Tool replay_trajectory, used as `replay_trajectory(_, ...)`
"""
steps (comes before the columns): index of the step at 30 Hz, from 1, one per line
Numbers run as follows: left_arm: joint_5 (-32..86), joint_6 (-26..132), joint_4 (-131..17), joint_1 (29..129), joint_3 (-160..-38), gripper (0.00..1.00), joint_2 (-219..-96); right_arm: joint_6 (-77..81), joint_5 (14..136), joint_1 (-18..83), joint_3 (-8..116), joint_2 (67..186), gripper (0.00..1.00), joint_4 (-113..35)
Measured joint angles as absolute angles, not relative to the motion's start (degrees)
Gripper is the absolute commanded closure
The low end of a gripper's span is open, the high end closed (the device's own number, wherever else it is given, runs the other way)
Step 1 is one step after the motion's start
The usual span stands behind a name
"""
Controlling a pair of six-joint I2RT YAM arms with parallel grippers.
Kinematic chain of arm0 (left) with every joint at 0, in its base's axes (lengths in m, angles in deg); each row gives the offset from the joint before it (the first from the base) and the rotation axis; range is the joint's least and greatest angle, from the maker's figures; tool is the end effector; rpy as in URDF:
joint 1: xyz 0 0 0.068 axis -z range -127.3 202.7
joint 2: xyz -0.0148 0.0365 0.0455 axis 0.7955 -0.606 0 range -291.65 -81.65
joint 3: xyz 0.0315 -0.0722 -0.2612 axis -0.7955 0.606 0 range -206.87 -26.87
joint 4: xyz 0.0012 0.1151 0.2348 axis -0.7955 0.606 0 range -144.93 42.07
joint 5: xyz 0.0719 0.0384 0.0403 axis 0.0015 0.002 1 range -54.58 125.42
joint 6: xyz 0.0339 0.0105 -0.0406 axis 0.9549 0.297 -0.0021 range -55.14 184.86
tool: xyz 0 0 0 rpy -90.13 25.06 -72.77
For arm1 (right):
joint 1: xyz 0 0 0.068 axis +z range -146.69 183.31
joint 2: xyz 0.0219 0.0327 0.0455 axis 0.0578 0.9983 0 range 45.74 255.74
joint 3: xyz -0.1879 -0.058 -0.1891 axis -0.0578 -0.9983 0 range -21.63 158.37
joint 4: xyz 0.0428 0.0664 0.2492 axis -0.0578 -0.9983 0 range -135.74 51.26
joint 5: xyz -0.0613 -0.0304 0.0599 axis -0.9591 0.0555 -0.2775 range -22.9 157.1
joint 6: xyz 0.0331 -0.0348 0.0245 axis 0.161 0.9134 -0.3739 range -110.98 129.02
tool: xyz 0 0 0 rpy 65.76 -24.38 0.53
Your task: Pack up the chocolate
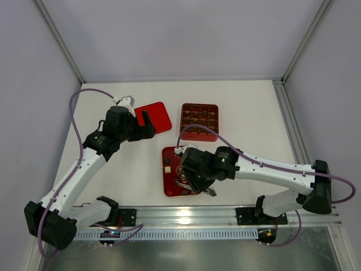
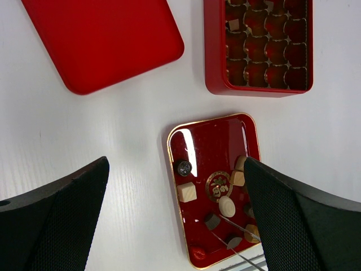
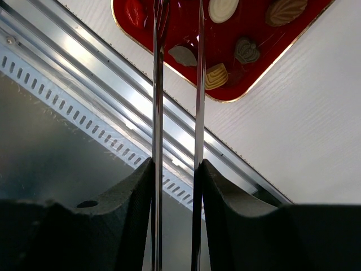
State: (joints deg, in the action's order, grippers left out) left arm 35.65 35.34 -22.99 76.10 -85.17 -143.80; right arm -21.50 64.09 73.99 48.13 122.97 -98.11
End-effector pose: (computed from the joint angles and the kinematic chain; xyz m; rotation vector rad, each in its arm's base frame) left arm 0.2149 -0.0929 0.3262 -0.1220 2.2394 -0.5075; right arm 0.0863 0.2404 0.2978 -0.9532 2.6518 0.3993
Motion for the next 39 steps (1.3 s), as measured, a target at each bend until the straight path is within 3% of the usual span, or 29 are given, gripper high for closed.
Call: replay_trajectory(39,35.67,35.34,-22.99,76.10,-85.17,0.00,-143.80,-21.09,63.74,74.25,48.17,128.00,0.61,-97.46)
